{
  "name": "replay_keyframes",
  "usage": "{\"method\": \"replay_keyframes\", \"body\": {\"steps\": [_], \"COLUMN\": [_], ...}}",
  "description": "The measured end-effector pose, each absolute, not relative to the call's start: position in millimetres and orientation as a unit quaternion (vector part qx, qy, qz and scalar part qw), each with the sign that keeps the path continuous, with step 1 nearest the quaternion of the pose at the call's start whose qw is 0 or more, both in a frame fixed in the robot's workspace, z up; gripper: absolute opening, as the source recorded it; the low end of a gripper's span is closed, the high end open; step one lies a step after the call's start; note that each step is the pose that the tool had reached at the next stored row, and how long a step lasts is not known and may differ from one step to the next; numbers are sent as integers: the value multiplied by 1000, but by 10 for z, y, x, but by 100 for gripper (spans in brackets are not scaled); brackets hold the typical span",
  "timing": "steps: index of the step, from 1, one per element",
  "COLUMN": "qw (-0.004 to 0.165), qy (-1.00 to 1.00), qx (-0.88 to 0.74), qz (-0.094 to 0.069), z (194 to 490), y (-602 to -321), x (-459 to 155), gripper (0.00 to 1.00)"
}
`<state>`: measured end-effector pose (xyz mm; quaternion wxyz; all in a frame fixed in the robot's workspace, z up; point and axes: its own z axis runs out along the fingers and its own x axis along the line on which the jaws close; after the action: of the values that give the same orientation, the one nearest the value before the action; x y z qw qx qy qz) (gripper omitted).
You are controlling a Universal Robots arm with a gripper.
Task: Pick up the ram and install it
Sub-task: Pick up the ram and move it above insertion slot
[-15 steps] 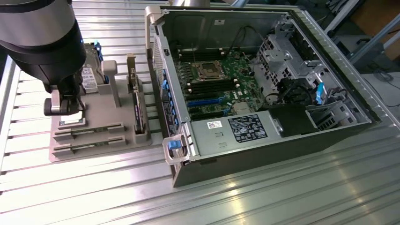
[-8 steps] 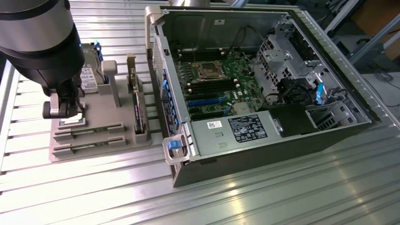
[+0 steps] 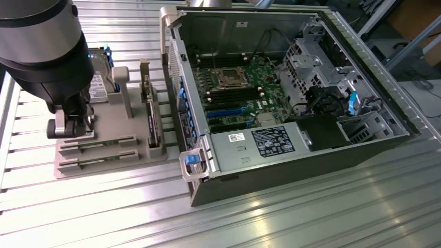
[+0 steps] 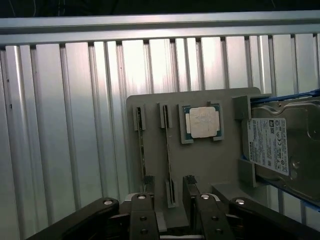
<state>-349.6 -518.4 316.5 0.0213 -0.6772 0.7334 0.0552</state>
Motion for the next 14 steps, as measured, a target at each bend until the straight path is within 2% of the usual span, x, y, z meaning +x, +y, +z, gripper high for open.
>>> {"method": "replay_keyframes", "body": {"steps": [3, 6, 14], "qw": [19, 10, 8], "qy": [731, 728, 714], "qx": [-680, -685, -699], "qz": [54, 44, 43], "z": [3136, 3112, 3085], "y": [-5185, -5185, -5184], "x": [-3479, -3470, -3420], "gripper": [36, 36, 36]}}
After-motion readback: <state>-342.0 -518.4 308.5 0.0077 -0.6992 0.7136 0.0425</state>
